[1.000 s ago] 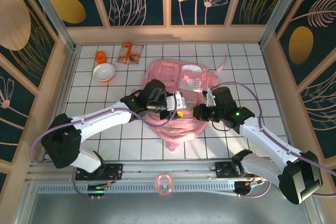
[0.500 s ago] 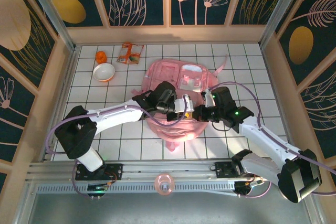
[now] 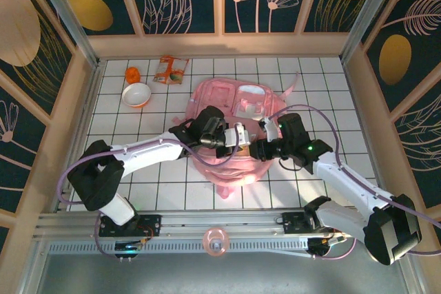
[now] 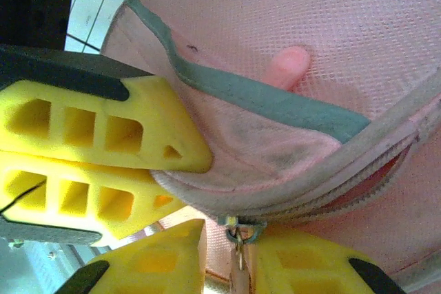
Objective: Pack the student bag
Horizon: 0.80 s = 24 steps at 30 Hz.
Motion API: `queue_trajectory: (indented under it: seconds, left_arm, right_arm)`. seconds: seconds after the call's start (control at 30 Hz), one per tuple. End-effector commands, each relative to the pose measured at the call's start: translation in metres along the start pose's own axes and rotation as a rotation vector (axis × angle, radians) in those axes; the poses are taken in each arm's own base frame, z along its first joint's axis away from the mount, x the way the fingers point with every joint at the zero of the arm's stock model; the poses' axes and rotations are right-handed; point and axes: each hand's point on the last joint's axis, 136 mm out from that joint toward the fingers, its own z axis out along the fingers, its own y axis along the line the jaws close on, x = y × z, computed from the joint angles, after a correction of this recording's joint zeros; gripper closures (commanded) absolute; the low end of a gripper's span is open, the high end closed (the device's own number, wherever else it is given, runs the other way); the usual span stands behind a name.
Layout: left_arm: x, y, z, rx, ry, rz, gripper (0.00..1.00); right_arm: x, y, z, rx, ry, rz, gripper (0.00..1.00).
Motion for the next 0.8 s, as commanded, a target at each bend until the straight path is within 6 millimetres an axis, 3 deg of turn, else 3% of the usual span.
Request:
queue_trajectory:
  seconds: [0.0,0.17,0.37,0.47,0.57,0.77]
  left_arm:
    - [-0.02,-0.027,-0.011,0.11,-0.112,-0.019,1.0]
    - [-0.024,-0.025,-0.012,0.099,-0.127,-0.032,1.0]
    - [-0.024,-0.014,-0.018,0.078,-0.148,-0.054,1.0]
    - [-0.024,-0.008,-0.021,0.067,-0.156,-0.067,1.0]
    - [-0.022,-0.004,-0.025,0.056,-0.156,-0.072,1.0]
    - [-0.014,-0.003,-0.03,0.045,-0.125,-0.055,1.0]
  right_arm:
    - [-0.014,-0.008,0.002,0.025,-0.07,-0.052,0.77]
    - [-0.011,-0.018,0.004,0.071,-0.067,0.002,0.77]
    - [-0.001,-0.014,0.001,0.039,-0.076,0.051,0.78]
    - [0.005,-0.02,0.0,0.061,-0.071,0.084,0.84]
    - [0.008,-0.029,-0.004,0.116,-0.08,0.115,0.99]
    - [-0.002,-0.037,-0.011,0.16,-0.105,0.136,1.0]
